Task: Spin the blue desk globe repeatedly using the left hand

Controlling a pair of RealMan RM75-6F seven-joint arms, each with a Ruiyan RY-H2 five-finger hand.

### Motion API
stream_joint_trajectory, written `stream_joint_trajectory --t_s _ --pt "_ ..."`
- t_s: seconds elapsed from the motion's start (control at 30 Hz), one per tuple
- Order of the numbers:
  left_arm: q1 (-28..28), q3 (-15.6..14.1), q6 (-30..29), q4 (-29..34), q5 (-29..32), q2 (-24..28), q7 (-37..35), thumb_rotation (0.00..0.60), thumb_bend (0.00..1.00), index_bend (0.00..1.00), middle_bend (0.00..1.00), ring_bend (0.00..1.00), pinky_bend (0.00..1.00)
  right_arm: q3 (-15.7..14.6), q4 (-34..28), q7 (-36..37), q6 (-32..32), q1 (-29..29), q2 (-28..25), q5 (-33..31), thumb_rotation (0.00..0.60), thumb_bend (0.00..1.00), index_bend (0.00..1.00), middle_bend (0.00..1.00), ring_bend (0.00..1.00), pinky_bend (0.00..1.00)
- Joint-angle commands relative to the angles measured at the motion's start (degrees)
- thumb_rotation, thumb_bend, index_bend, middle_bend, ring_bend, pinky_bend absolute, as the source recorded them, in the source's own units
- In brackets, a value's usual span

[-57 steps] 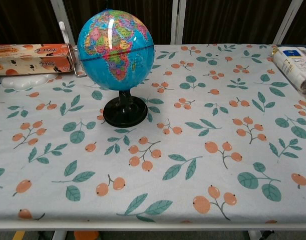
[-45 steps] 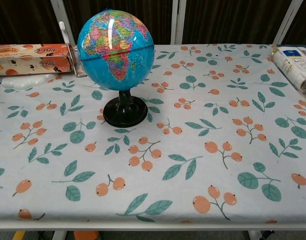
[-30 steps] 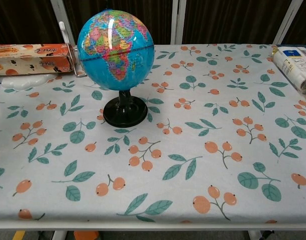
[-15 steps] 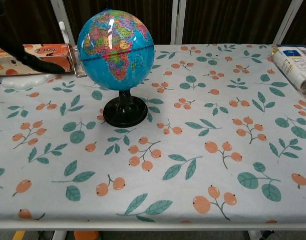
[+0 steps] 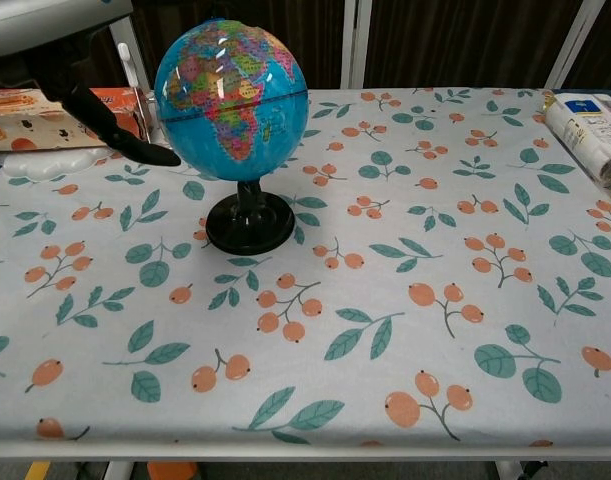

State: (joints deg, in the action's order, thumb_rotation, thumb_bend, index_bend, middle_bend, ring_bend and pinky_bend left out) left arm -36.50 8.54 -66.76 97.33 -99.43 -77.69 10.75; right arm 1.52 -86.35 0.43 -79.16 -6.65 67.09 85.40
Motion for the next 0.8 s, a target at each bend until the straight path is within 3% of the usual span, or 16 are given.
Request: stream_joint_trajectory --t_s 0.03,0.8 --pt "-0.01 -0.3 -0.14 -0.02 0.34 0.09 0.03 0.6 0.05 0.16 0.15 0.02 0.02 -0.02 0.1 0.06 0.04 -0.02 0.09 0.04 0.6 0.3 0.0 0.0 0.0 0.0" --pt "3.07 -4.33 -4.24 0.94 1.18 2.8 0.29 0.6 0.05 0.16 0.17 0.02 0.02 -0.4 0.08 -1.64 0.99 -0.5 1.13 0.33 0.6 0.3 0.0 0.0 0.0 0.0"
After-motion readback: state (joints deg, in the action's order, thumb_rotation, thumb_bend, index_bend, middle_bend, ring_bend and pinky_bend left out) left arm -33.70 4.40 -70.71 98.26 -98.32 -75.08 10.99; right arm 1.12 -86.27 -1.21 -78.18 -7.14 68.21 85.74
